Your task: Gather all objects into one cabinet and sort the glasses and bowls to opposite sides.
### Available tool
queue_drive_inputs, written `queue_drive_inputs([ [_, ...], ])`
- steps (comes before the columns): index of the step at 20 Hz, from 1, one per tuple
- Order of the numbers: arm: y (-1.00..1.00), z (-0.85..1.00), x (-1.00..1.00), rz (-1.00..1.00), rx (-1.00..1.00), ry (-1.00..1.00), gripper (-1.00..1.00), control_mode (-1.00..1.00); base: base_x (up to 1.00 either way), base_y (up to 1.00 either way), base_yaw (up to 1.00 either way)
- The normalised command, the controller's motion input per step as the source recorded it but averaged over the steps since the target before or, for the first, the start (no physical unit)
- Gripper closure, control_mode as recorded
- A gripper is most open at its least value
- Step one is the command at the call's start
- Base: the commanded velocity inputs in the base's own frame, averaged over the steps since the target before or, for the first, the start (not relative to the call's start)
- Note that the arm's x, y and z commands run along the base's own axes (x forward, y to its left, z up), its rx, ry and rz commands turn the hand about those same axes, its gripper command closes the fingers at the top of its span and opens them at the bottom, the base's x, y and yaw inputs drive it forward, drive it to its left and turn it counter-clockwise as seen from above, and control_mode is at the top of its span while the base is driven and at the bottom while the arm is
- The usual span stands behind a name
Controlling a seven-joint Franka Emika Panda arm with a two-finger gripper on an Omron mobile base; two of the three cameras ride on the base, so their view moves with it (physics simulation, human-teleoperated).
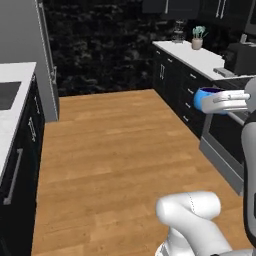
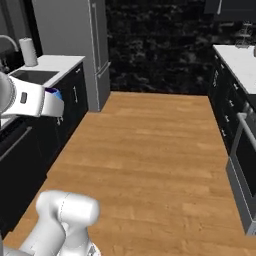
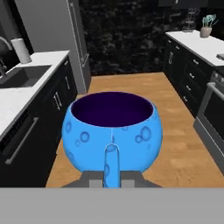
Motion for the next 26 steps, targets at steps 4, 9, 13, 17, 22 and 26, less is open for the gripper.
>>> queue_drive_inputs([
  [4, 0.00, 0.00, 0.00, 0.00, 0.00, 0.00, 1.00, 1.00, 1.00, 0.20, -0.23],
  [9, 0.00, 0.00, 0.00, 0.00, 0.00, 0.00, 1.00, 1.00, 1.00, 0.24, -0.21],
  [13, 0.00, 0.00, 0.00, 0.00, 0.00, 0.00, 1.00, 1.00, 1.00, 0.30, -0.07],
  [17, 0.00, 0.00, 0.00, 0.00, 0.00, 0.00, 1.00, 1.00, 1.00, 0.31, 0.00],
  [22, 0.00, 0.00, 0.00, 0.00, 0.00, 0.00, 1.00, 1.00, 1.00, 0.29, 0.00],
  [26, 0.00, 0.00, 0.00, 0.00, 0.00, 0.00, 1.00, 1.00, 1.00, 0.32, 0.00],
])
